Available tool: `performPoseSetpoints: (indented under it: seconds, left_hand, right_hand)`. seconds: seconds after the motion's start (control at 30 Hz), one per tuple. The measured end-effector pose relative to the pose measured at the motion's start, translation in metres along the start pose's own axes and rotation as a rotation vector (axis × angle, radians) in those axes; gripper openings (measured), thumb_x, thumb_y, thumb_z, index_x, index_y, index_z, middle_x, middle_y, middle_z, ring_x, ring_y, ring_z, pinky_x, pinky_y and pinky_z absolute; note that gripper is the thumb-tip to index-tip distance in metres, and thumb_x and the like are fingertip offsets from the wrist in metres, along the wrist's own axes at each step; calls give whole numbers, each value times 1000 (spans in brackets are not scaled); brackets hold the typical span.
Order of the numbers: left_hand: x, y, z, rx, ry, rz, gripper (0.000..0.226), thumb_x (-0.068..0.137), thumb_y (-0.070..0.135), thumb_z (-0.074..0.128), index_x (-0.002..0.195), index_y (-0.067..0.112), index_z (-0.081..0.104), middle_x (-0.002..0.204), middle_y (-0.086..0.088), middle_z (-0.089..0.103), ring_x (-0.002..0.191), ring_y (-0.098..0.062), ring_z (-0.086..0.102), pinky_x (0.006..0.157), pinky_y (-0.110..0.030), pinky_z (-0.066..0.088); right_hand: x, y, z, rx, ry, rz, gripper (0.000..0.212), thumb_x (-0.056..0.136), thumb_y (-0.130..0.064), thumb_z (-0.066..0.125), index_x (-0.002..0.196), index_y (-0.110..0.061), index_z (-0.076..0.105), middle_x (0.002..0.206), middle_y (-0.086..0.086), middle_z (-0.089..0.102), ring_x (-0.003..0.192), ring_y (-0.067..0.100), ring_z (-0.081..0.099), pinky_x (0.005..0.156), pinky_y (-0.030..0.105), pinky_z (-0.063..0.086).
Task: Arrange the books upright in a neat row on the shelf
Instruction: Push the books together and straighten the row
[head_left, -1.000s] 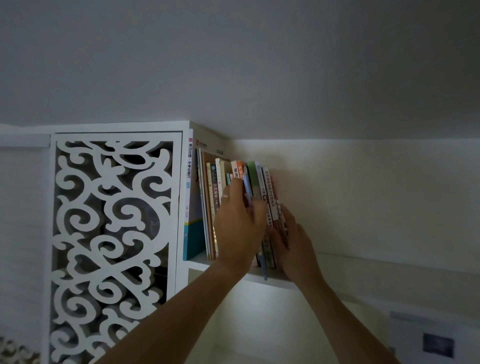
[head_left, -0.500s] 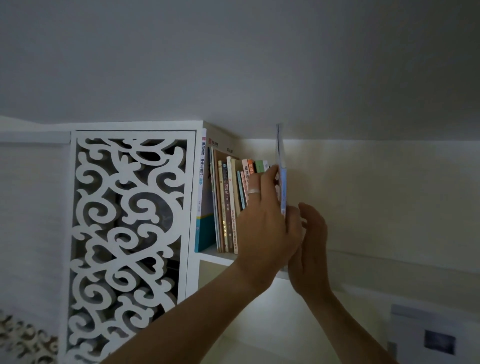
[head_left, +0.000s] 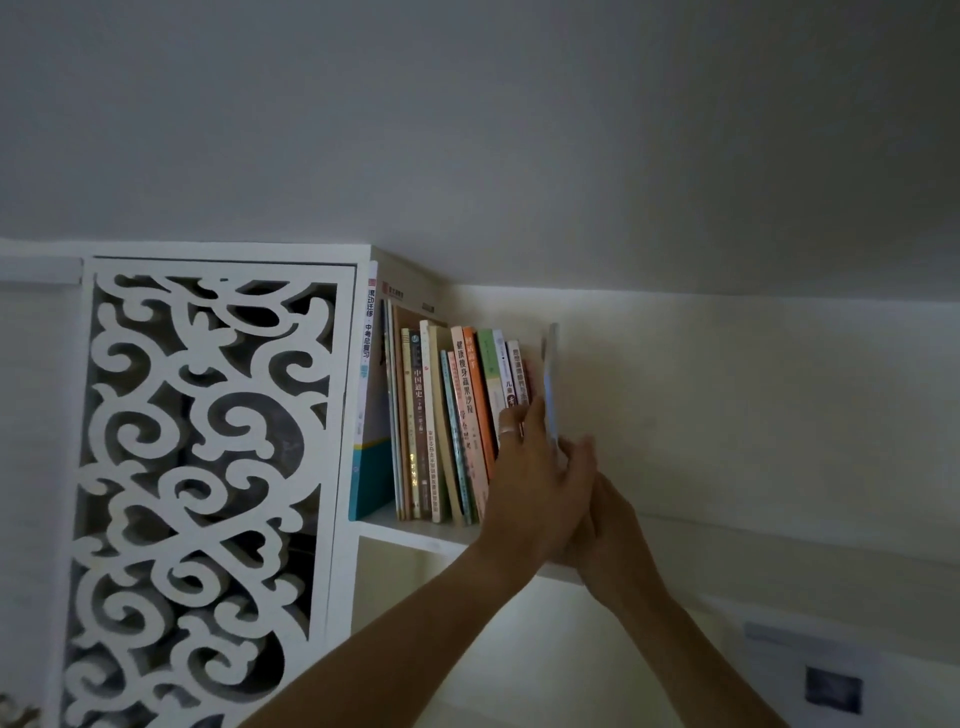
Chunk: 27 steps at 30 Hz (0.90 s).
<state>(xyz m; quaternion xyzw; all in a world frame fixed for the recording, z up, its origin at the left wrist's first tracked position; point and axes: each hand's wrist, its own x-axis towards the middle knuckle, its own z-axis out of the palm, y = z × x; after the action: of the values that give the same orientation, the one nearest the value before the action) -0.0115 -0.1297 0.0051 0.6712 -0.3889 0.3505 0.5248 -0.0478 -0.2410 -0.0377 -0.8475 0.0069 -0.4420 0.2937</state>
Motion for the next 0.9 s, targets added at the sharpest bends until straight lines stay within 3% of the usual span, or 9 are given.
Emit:
performPoseSetpoints:
  seconds: [0.1,0.17,0.23,0.3,0.4,0.57,0.7,0.8,0.9]
  left_hand:
    - [0,-8,-1,81,112,39,52,99,53,30,131,18,52,122,-3,46,103,-11,47,83,-29,52]
    - [2,-16,-7,71,155,-4,40,97,44,34,124,19,52,118,-1,47,100,-14,50,83,-32,51]
    - [6,-31,-12,76,209,-17,32,98,36,37,119,18,52,117,-2,48,98,-16,53,82,-35,53]
    - [10,-52,-15,103,280,22,24,101,29,40,117,16,52,116,-2,48,95,-12,51,79,-31,55]
    - [21,-82,-19,123,350,31,24,103,28,46,123,16,51,123,-3,49,105,-9,50,88,-30,54]
    - [33,-115,-33,250,280,143,45,103,36,53,144,19,46,140,-3,42,130,-17,41,112,-38,35]
    - [26,-130,-34,298,220,145,58,105,49,40,159,30,35,151,-6,34,137,-24,34,112,-35,27]
    - [29,-133,-34,360,225,192,54,106,44,40,159,34,35,153,-10,34,137,-26,33,111,-43,34]
    - [30,-133,-32,404,224,189,56,106,46,39,160,34,32,154,-12,33,137,-28,32,109,-49,38]
  right_hand:
    - [9,-7,2,-76,-167,103,31,102,-38,53,132,-34,50,108,-7,70,87,7,67,83,39,59]
    - [14,-16,3,-137,-182,160,36,105,-48,37,140,-41,42,115,-9,68,85,2,62,88,32,53]
    - [18,-25,1,-38,-200,235,47,104,-58,18,145,-48,37,127,-8,64,109,14,64,98,35,46]
    - [21,-32,2,-18,-262,249,57,98,-68,14,152,-50,24,141,-5,59,125,23,60,105,38,44]
    - [29,-33,7,-46,-316,248,76,91,-76,30,156,-42,11,148,-7,52,125,22,60,101,31,45]
    - [33,-29,13,-112,-256,210,84,86,-71,51,154,-30,21,147,-6,54,121,19,63,99,34,52]
    - [36,-25,18,-170,-241,211,101,70,-81,62,149,-30,25,141,-8,58,115,15,66,93,32,56]
    - [37,-26,27,-196,-186,250,120,55,-84,71,147,-25,22,137,-6,60,111,18,68,88,33,57]
    - [38,-28,34,-179,-125,271,117,55,-81,74,144,-23,24,135,-3,62,107,19,69,83,29,57]
